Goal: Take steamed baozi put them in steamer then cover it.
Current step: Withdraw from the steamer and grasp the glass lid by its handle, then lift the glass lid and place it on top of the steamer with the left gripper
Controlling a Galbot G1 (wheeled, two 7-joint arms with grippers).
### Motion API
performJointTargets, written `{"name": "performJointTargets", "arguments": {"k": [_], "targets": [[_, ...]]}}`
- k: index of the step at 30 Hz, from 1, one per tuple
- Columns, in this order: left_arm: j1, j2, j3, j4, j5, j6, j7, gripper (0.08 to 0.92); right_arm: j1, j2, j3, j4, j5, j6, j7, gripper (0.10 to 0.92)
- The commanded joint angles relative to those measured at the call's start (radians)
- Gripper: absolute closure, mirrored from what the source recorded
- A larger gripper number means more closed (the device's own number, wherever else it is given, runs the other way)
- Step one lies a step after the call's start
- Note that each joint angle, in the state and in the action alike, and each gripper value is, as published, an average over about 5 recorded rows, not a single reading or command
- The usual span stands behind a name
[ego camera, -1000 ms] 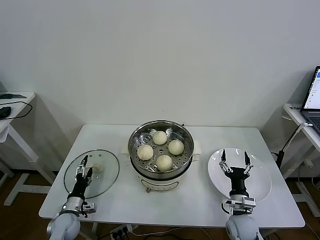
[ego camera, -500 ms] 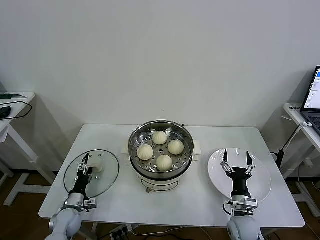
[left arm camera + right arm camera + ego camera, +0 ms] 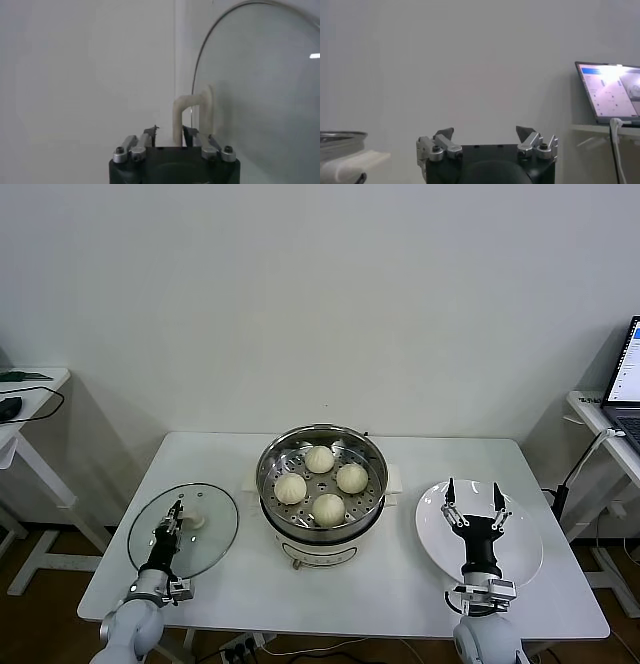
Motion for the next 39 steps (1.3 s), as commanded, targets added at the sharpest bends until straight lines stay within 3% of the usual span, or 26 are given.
{"name": "performJointTargets", "arguments": {"k": [1, 5, 10, 19, 25, 32, 36, 39], "targets": [[-0.009, 0.000, 0.002, 0.018, -0.014, -0.009, 0.003, 0.711, -0.005, 0.001, 0.003, 0.008, -0.004, 0.002, -0.001, 0.203], [-0.006, 0.001, 0.000, 0.004, -0.038, -0.026, -0.003, 0.800, -0.006, 0.003, 0.003, 0.008, -0.012, 0.004, -0.003, 0.203], [0.026, 0.017, -0.027, -0.101, -0.107, -0.075, 0.025, 0.807, -0.008, 0.011, -0.001, 0.006, -0.027, 0.008, -0.006, 0.203], [0.125, 0.088, -0.143, -0.476, -0.218, -0.024, 0.118, 0.807, -0.008, 0.012, -0.001, 0.010, -0.032, 0.016, -0.017, 0.203], [0.189, 0.107, -0.146, -0.758, -0.242, 0.066, 0.169, 0.807, -0.007, 0.010, 0.004, 0.022, -0.028, 0.015, -0.017, 0.203], [0.142, 0.087, 0.096, -0.966, -0.208, 0.298, 0.215, 0.807, -0.024, 0.011, 0.010, 0.040, -0.022, 0.010, -0.022, 0.203], [0.070, 0.045, 0.277, -0.961, -0.172, 0.388, 0.245, 0.807, -0.044, 0.006, 0.020, 0.049, -0.006, -0.004, -0.032, 0.203], [0.008, -0.007, 0.377, -0.886, -0.150, 0.420, 0.258, 0.807, -0.056, 0.008, 0.033, 0.048, -0.001, -0.009, -0.036, 0.203]]}}
